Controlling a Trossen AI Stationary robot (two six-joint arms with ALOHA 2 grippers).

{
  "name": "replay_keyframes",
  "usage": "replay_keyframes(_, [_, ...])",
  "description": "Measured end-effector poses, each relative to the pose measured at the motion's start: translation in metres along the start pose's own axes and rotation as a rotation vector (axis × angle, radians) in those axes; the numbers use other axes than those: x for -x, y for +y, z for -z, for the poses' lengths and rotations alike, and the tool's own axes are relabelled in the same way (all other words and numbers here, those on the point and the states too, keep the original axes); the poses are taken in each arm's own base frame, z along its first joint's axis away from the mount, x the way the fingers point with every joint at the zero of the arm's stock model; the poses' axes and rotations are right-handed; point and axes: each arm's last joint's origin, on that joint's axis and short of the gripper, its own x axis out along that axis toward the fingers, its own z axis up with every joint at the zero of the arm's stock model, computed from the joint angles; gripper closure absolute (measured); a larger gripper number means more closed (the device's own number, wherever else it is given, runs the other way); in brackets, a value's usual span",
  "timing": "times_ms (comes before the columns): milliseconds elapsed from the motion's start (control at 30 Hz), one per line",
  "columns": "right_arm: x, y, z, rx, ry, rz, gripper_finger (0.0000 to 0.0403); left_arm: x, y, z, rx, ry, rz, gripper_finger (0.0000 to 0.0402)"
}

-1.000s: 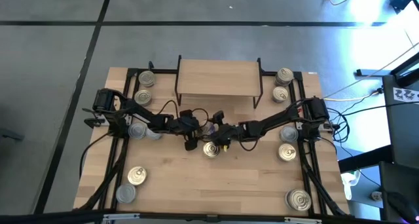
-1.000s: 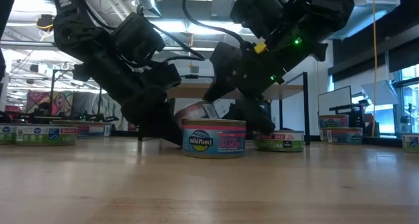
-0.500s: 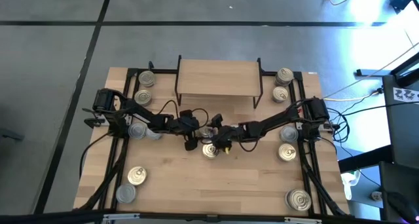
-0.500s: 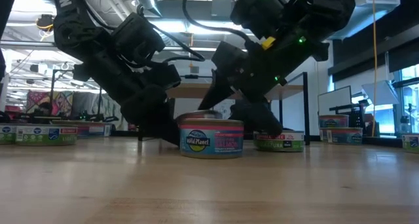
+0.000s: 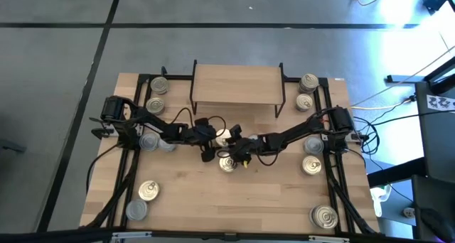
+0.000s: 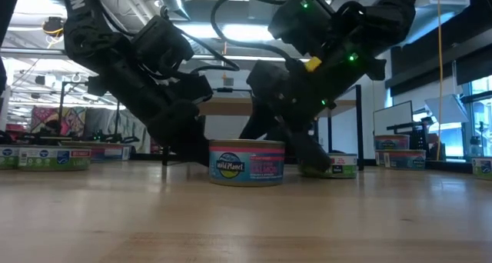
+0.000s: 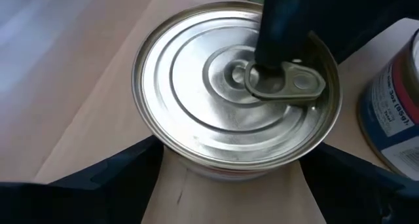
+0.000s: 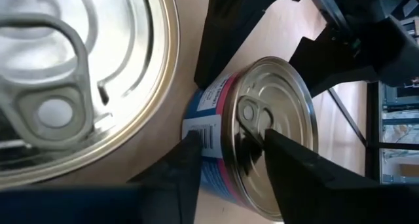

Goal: Stack canned seafood by type on shelf
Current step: Put the blue pink tuna can on the shelf

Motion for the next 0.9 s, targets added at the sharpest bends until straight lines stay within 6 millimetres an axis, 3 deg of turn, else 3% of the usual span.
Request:
replay_keyframes(367, [0.0, 0.0, 0.0, -0.006, 0.01, 0.01, 0.027, 0.0, 0.0, 0.0, 0.011, 0.004, 0.005, 0.0055])
replay_keyframes(600, [0.005, 0.01, -0.007, 0.018, 0.036, 0.049, 0.0258, 0.0, -0.001, 0.0, 0.014, 0.004, 0.014, 0.0055])
replay_keyframes(733, [0.018, 0.011, -0.015, -0.015, 0.015, 0.041, 0.025, 0.0, -0.002, -0.001, 0.014, 0.004, 0.039, 0.0055])
replay_keyframes(900, [0.045, -0.008, -0.023, -0.138, -0.015, 0.054, 0.0239, 0.0, -0.002, -0.001, -0.002, 0.002, 0.03, 0.0055])
